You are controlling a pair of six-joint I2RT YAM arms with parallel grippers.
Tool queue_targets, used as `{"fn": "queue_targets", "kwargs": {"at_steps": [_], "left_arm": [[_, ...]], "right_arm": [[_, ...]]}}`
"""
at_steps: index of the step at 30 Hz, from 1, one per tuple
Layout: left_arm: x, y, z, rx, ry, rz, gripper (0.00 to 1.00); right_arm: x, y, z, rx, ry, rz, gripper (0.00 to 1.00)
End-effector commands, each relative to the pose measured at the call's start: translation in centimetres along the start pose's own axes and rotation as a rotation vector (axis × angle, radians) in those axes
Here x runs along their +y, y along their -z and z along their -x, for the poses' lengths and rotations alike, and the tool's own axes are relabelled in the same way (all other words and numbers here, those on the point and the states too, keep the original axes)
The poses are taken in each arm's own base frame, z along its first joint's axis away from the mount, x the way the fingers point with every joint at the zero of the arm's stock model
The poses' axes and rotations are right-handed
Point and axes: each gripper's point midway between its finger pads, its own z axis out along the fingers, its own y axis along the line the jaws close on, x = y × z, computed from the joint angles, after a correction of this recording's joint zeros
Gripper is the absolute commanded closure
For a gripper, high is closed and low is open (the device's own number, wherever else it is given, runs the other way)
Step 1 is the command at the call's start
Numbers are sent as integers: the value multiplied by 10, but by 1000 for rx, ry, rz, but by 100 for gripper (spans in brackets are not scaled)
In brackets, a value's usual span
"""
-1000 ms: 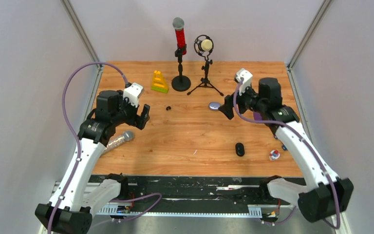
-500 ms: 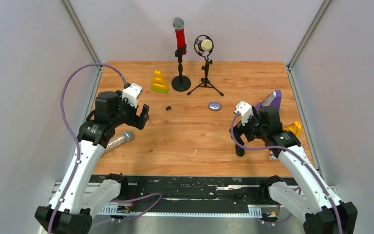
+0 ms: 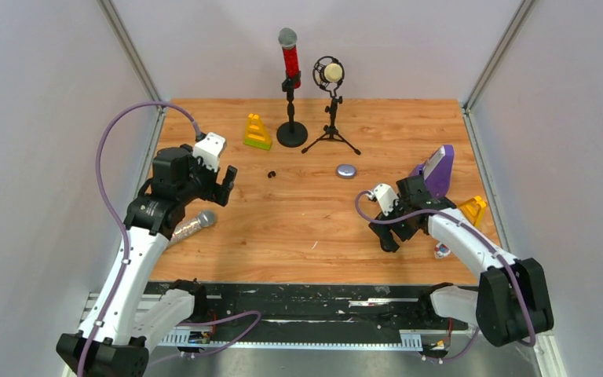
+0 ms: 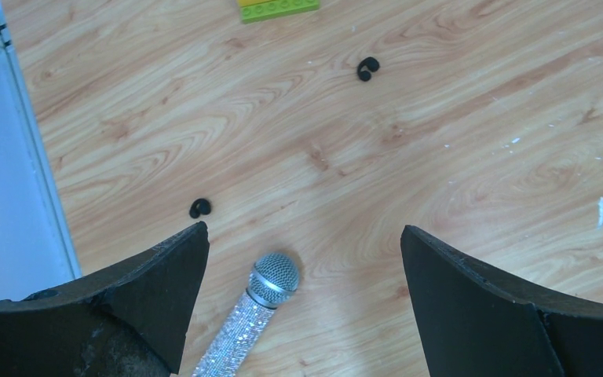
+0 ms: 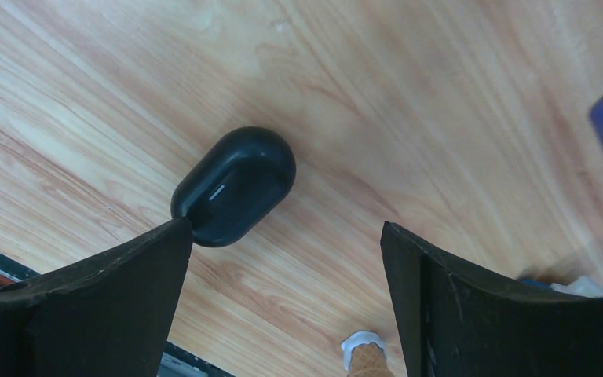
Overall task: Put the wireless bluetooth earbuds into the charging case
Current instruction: Adjust the charging case at the center of the board.
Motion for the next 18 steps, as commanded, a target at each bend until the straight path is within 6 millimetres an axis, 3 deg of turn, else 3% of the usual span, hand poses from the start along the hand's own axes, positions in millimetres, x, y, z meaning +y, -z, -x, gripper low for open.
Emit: {"fn": "queue_targets", "kwargs": {"at_steps": [1,9,12,14,18], "left_arm": [[19,-3,5,-15,-16,86,0],[20,-6,3,-12,-21,90,0],[19,-6,4,-16,-20,84,0],[19,-7,4,-15,-21,83,0],[19,-8,2,-11,-22,83,0]], "right_arm": [[-7,-3,5,35,-14,2,8],[1,-19,1,115,-81,75,13],[3,-21,8,103,-91,101,15],[2,-22,15,92,-99,112,21],[5,-25,29,93,-131,155,52]]}}
